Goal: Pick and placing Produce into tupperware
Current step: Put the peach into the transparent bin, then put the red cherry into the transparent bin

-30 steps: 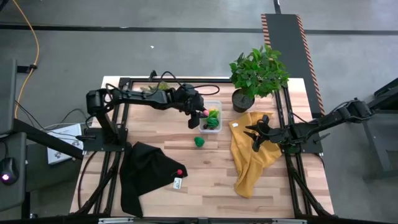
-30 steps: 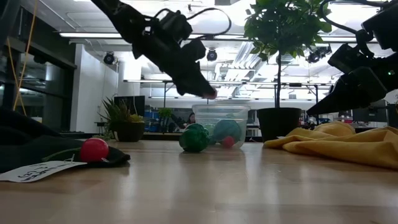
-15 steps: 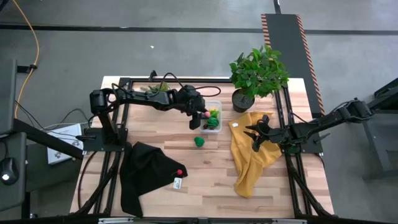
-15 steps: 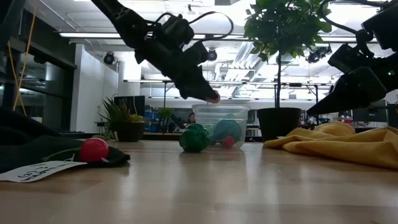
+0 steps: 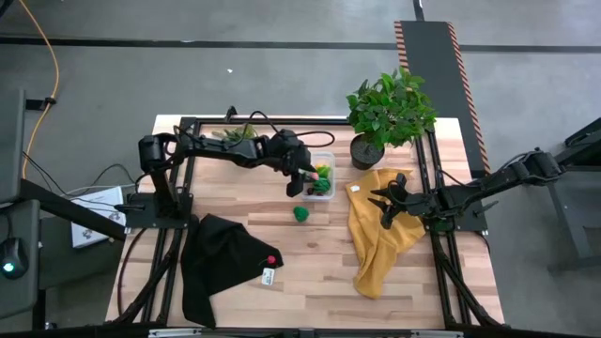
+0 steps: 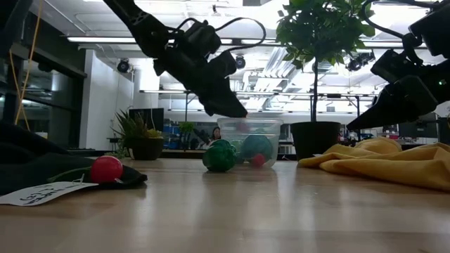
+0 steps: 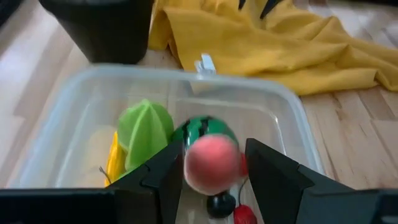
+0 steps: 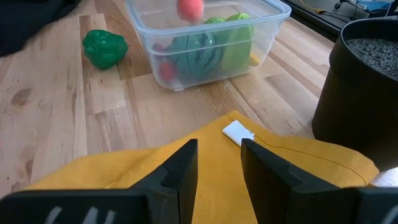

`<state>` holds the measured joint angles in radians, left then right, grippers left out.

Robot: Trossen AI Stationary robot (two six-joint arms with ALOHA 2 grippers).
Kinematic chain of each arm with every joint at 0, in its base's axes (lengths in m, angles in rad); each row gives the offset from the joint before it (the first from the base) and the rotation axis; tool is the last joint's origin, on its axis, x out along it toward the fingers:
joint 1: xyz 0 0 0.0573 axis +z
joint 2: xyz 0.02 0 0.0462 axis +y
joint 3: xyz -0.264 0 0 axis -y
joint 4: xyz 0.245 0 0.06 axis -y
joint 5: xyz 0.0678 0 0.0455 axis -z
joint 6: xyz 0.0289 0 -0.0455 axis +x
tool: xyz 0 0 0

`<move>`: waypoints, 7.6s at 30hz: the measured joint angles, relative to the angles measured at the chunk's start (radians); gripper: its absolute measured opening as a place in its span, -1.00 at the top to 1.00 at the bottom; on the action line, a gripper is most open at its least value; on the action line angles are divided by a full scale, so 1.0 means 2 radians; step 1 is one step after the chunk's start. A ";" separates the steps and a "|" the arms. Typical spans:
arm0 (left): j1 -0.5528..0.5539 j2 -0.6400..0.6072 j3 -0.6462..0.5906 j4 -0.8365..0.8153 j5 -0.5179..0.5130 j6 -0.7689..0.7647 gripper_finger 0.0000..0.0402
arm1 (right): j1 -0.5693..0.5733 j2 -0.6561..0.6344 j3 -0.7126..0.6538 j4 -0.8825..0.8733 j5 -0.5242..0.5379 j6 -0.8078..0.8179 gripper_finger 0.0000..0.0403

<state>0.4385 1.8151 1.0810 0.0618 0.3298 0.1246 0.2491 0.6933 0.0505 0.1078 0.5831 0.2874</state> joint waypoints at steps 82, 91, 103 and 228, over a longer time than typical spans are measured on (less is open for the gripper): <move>-0.132 -0.191 0.068 -0.633 -0.196 -0.355 0.42 | 0.000 0.000 0.000 -0.011 0.000 0.000 0.43; -0.199 -0.251 -0.001 -0.618 -0.214 -0.485 0.42 | 0.000 0.000 0.000 -0.011 0.000 0.000 0.43; -0.286 -0.307 -0.079 -0.542 -0.289 -0.616 0.42 | 0.000 0.000 0.000 -0.011 0.000 0.000 0.43; -0.746 0.051 -0.090 -0.227 -0.767 -0.811 0.42 | 0.000 -0.001 0.000 -0.012 0.000 0.000 0.43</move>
<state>-1.0538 1.9164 0.9001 -0.3923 -1.2034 -1.4970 0.2489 0.6922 0.0505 0.0841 0.5831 0.2874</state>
